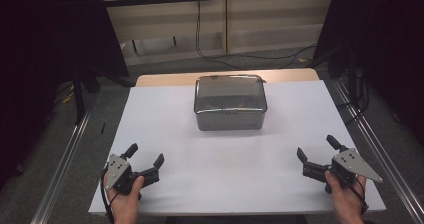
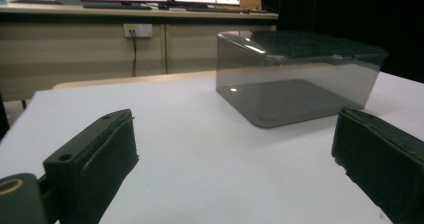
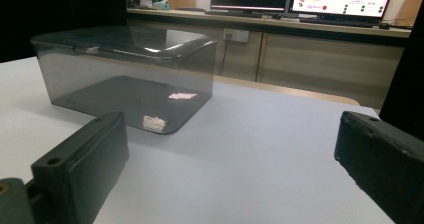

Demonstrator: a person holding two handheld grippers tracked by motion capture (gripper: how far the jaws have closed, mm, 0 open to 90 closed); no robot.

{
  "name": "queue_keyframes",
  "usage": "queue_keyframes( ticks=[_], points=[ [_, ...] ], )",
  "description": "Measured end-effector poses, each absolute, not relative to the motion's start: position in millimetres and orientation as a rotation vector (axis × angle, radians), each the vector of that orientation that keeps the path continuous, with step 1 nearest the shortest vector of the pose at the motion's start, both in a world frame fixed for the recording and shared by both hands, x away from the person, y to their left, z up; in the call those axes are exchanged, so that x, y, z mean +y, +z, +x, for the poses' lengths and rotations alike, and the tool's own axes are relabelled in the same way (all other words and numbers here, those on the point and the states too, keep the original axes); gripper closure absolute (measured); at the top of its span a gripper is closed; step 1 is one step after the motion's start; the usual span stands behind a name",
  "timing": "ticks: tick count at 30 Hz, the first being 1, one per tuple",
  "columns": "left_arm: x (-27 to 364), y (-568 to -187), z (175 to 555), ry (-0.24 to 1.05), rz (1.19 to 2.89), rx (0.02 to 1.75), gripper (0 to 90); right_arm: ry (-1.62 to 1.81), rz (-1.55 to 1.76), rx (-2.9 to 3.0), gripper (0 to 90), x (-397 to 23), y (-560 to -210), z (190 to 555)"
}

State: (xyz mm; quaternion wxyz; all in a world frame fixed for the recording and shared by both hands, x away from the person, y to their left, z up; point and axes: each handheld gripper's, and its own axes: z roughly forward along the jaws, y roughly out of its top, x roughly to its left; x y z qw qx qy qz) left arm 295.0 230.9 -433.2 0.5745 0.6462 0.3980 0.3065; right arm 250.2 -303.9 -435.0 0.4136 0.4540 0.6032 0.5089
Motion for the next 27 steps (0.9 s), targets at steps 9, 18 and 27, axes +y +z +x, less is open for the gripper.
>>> queue_keyframes(
  ticks=[9, 18, 27],
  points=[
    [230, -433, 296, 0.724, 1.527, 0.942, 3.7, 1.292, 1.149, 1.552, 0.1, -302, -436, 252],
    [229, -432, 295, 0.717, 1.517, 0.960, 3.7, 1.317, 1.147, 1.592, 0.0, -295, -438, 255],
    [229, -432, 294, 0.693, 1.513, 0.947, 4.3, 1.358, 1.132, 1.675, 0.0, -283, -438, 261]
  ],
)
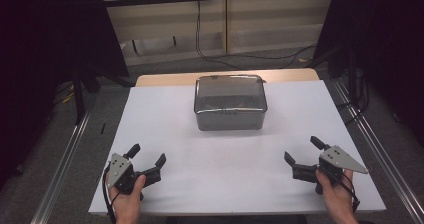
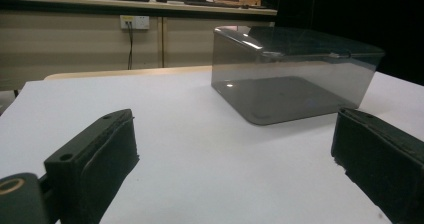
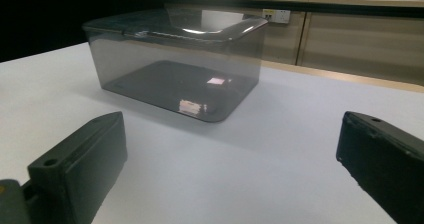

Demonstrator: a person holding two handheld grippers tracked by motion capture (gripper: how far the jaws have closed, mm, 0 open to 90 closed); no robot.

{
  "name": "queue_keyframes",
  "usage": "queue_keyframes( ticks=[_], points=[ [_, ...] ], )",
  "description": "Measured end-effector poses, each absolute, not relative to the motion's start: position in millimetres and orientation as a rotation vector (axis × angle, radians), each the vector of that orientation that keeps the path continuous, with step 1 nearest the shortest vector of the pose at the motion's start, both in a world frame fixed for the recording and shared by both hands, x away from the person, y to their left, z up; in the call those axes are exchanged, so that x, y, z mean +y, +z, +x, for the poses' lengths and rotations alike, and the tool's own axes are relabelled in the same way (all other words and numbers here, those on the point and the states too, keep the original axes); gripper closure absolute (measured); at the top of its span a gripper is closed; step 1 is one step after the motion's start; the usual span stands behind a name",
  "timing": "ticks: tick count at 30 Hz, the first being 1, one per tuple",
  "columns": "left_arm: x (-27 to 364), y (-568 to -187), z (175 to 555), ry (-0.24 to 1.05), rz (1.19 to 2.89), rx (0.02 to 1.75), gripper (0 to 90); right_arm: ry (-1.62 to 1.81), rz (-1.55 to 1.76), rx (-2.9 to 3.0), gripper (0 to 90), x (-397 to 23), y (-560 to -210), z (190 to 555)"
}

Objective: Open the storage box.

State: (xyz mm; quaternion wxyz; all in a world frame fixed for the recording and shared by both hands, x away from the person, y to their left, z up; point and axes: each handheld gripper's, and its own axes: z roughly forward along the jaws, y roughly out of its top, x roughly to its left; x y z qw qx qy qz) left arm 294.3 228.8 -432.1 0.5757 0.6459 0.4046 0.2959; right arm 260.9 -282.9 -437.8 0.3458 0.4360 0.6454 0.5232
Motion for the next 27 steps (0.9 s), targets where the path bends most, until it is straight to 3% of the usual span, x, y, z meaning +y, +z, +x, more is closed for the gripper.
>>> queue_keyframes(
  ticks=[27],
  points=[
    [230, -433, 293, 0.684, 1.521, 0.954, 4.1, 1.459, 1.016, 1.725, 0.0, -224, -421, 293]
  ],
)
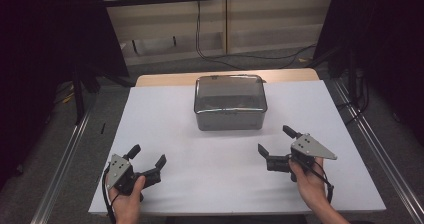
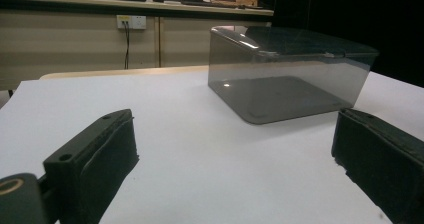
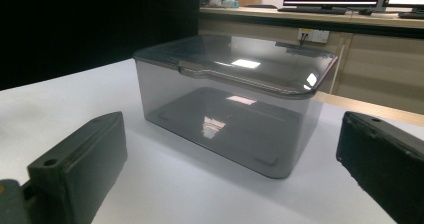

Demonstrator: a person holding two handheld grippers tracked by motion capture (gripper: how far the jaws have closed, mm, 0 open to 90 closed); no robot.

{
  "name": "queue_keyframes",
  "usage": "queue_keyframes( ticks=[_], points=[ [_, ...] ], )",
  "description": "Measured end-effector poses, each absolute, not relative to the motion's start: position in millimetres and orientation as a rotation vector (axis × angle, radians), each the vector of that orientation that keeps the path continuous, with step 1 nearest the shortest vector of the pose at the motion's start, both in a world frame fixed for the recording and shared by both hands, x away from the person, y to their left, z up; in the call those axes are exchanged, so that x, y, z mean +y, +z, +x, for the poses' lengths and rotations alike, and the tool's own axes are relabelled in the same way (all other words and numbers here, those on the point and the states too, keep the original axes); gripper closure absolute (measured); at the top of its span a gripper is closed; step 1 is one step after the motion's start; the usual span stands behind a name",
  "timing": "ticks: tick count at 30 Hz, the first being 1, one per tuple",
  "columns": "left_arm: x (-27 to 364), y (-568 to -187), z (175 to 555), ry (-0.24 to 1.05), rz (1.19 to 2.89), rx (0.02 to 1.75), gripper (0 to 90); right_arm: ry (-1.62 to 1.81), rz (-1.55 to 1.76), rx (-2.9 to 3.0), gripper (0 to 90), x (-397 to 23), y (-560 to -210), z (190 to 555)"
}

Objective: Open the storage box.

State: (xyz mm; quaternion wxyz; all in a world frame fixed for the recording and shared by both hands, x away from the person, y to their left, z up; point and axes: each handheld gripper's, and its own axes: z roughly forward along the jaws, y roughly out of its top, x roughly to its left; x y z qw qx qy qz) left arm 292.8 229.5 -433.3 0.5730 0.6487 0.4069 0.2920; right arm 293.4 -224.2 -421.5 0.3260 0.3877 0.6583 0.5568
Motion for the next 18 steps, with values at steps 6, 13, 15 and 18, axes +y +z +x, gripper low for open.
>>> queue_keyframes(
  ticks=[6, 13, 15, 18],
  points=[
    [225, -431, 295, 0.691, 1.518, 0.944, 4.6, 1.425, 0.993, 1.742, 0.0, -215, -418, 303],
    [223, -431, 296, 0.676, 1.534, 0.934, 4.7, 1.407, 0.958, 1.754, 0.0, -205, -415, 317],
    [224, -431, 296, 0.672, 1.525, 0.942, 4.7, 1.409, 0.955, 1.758, 0.0, -203, -415, 318],
    [225, -433, 296, 0.663, 1.537, 0.957, 4.7, 1.405, 0.933, 1.777, 0.0, -196, -413, 324]
  ],
)
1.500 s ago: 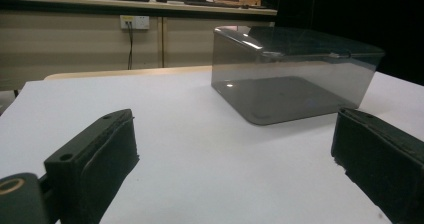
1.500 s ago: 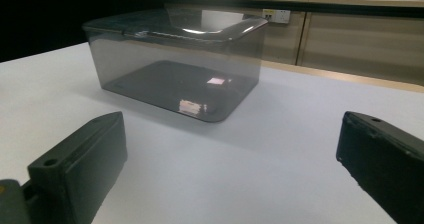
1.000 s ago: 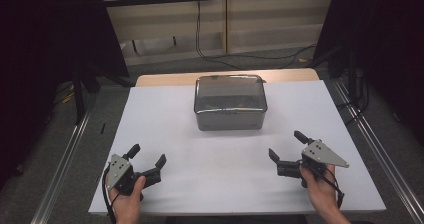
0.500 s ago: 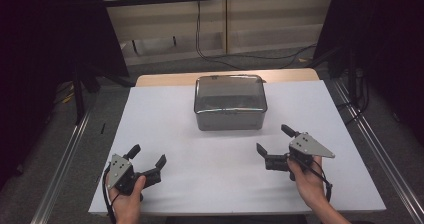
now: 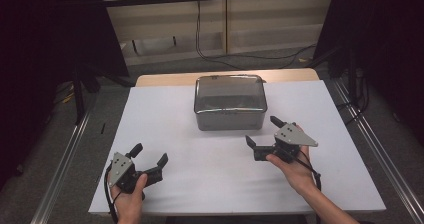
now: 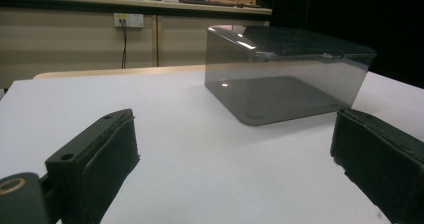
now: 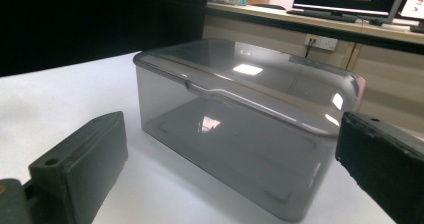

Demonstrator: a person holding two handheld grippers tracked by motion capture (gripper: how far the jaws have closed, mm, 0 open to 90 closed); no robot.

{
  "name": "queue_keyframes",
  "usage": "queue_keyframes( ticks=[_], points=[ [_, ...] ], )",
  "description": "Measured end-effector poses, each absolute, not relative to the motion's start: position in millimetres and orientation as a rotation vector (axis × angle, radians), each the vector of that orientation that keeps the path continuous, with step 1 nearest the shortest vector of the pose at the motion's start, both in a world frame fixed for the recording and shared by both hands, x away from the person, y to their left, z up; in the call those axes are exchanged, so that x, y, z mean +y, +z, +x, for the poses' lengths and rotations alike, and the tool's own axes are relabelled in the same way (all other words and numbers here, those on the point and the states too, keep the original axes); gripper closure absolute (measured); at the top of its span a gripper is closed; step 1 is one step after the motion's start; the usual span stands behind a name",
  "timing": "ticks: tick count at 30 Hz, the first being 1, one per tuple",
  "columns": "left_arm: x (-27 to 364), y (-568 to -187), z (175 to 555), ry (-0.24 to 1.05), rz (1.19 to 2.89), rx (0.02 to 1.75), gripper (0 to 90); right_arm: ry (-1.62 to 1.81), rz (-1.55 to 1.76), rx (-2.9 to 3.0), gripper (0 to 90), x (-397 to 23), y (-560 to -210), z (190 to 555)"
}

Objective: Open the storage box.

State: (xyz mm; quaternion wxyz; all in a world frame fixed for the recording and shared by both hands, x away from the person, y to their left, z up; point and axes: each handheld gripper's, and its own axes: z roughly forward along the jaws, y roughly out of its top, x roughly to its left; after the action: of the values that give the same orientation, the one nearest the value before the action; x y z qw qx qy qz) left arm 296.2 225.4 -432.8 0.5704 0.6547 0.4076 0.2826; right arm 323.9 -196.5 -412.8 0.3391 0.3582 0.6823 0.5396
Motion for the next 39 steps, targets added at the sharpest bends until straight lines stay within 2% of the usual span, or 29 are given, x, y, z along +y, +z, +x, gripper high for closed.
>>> queue_keyframes(
  ticks=[16, 25, 30, 39],
  points=[
    [228, -430, 296, 0.679, 1.532, 0.946, 6.0, 1.239, 0.713, 1.799, 3.8, -171, -409, 353],
    [227, -430, 295, 0.685, 1.536, 0.940, 5.7, 1.123, 0.537, 1.778, 2.8, -157, -405, 360],
    [227, -430, 297, 0.688, 1.541, 0.939, 5.2, 0.951, 0.398, 1.776, 12.4, -150, -403, 367],
    [229, -430, 299, 0.687, 1.556, 0.951, 5.2, 0.761, 0.219, 1.807, 21.6, -137, -411, 369]
  ],
)
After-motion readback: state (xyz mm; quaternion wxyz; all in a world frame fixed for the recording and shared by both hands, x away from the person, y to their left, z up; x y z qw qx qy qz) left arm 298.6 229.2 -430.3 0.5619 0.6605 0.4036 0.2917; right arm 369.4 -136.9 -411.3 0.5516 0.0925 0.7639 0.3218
